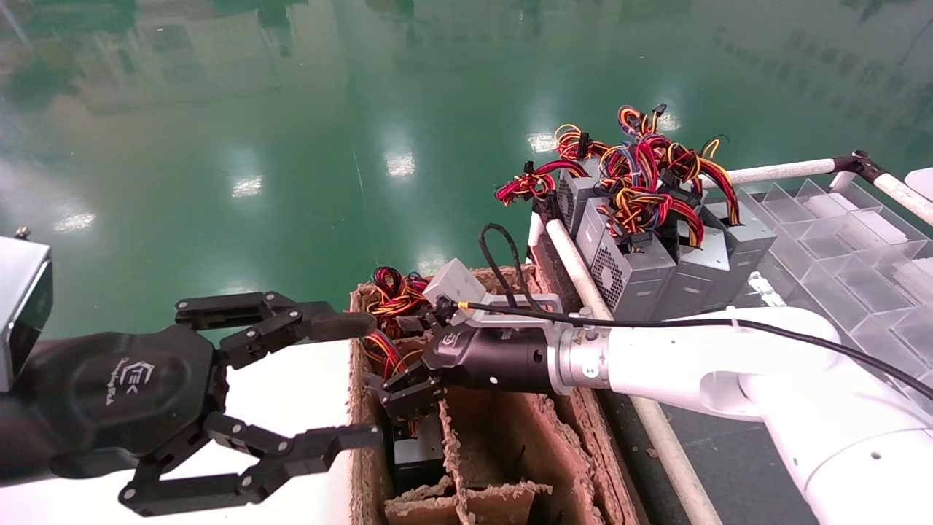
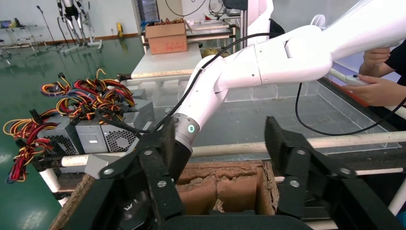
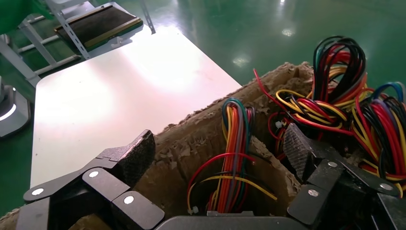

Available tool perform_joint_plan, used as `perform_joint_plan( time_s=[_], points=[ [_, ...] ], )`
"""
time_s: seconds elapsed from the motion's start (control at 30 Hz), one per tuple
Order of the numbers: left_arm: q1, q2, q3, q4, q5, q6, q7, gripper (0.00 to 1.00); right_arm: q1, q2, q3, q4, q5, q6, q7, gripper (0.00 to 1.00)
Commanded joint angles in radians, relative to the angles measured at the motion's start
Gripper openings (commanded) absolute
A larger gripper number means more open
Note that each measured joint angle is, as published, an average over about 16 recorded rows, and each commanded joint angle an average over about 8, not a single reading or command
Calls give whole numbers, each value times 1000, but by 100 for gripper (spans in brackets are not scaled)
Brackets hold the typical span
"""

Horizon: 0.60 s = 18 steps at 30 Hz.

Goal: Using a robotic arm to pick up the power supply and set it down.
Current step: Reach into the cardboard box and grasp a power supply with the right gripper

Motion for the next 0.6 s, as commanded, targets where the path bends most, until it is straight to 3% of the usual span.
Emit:
perform_joint_plan(
  time_s=[0.03,0.6],
  points=[
    [0,0,0,0,0,0,0,100,6,-10,-5,-21,3,3,-8,0],
    [0,0,0,0,0,0,0,100,12,-16,-70,-81,90,10,-69,0]
  ],
)
